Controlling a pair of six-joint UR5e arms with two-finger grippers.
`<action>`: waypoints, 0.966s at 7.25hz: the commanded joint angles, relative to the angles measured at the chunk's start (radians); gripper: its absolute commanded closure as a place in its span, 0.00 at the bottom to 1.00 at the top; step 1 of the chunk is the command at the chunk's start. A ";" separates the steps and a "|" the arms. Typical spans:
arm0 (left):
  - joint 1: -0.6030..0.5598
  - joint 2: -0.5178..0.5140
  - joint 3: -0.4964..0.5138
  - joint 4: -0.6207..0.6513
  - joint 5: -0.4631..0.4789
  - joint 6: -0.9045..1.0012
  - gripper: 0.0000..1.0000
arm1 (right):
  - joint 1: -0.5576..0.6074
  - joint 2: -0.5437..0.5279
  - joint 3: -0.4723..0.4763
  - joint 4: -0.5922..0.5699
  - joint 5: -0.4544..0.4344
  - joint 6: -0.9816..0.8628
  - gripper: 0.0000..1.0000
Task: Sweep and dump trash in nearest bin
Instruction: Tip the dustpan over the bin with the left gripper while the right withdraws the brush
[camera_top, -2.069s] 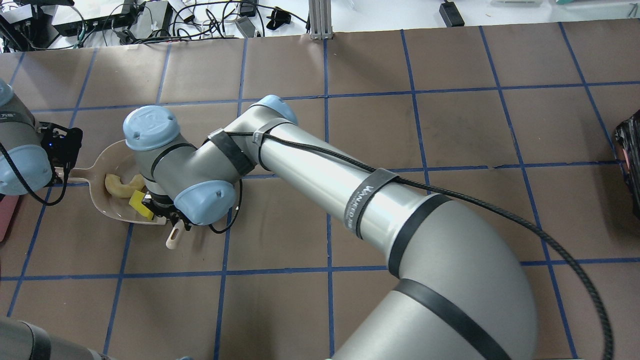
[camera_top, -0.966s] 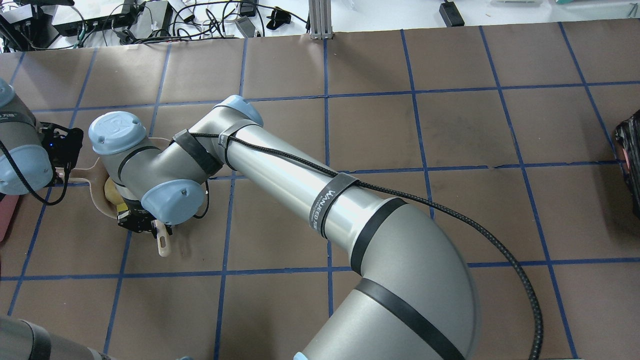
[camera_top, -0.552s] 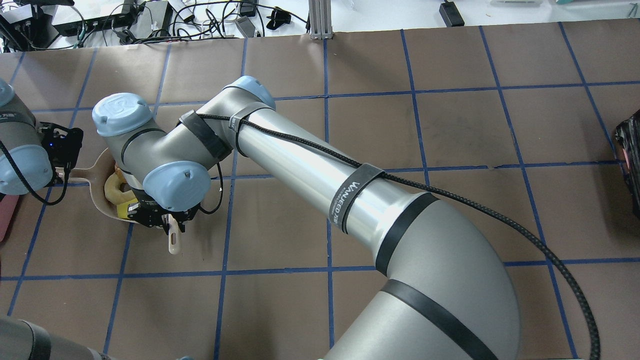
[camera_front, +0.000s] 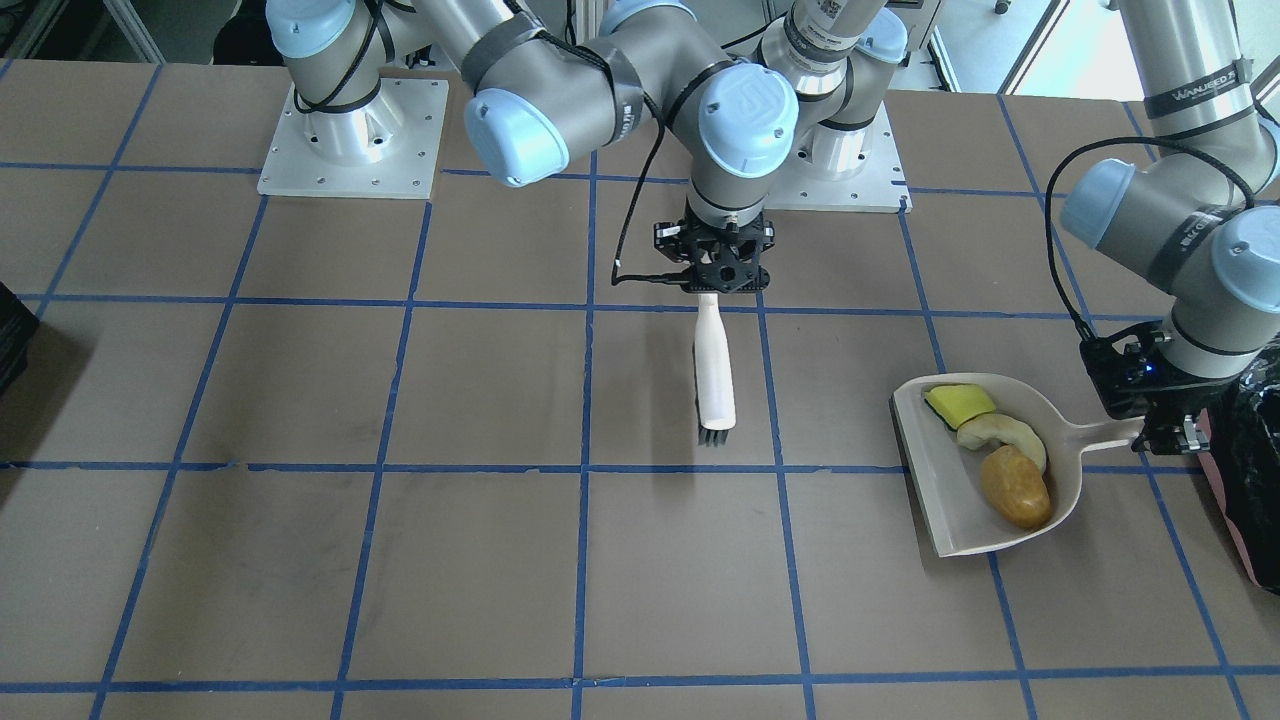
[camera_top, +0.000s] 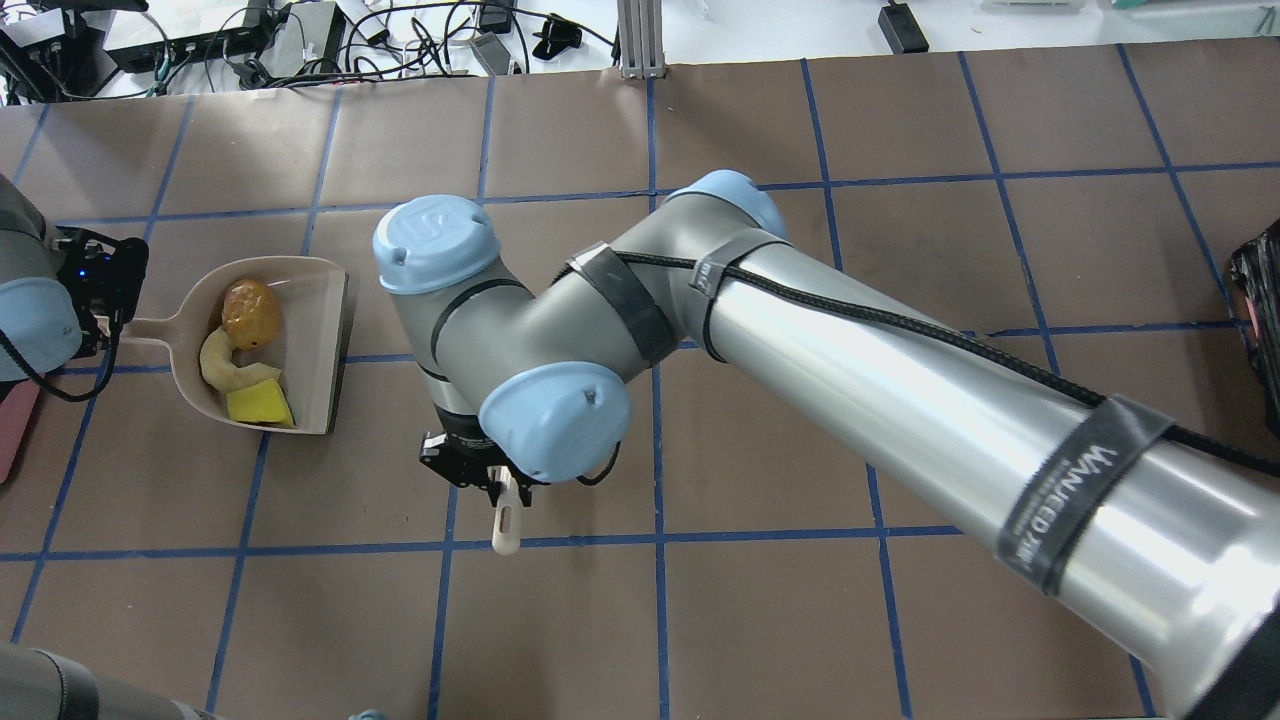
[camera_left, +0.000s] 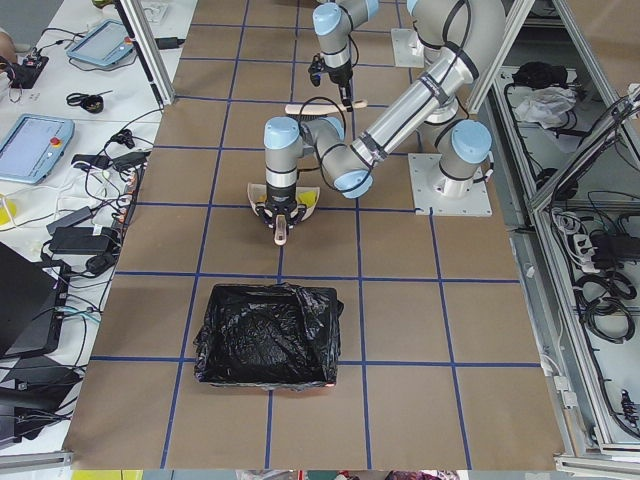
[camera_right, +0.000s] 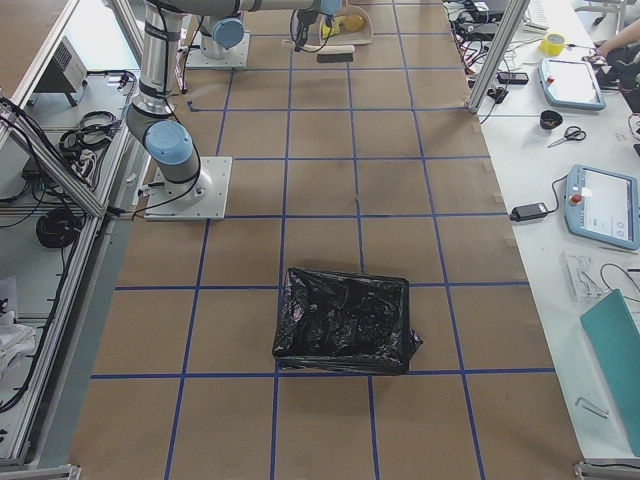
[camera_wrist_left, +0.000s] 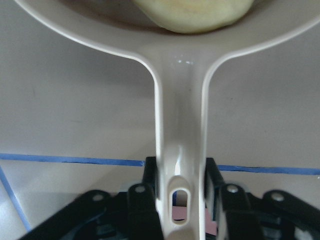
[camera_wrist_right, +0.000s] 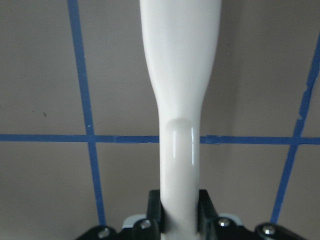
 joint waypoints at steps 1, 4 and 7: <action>0.040 0.006 0.085 -0.118 -0.066 0.014 1.00 | -0.042 -0.093 0.238 -0.146 -0.080 -0.072 1.00; 0.098 0.002 0.302 -0.396 -0.125 0.009 1.00 | -0.095 -0.127 0.294 -0.144 -0.078 -0.094 1.00; 0.176 -0.038 0.415 -0.417 -0.138 0.046 1.00 | -0.105 -0.149 0.354 -0.138 -0.072 -0.113 1.00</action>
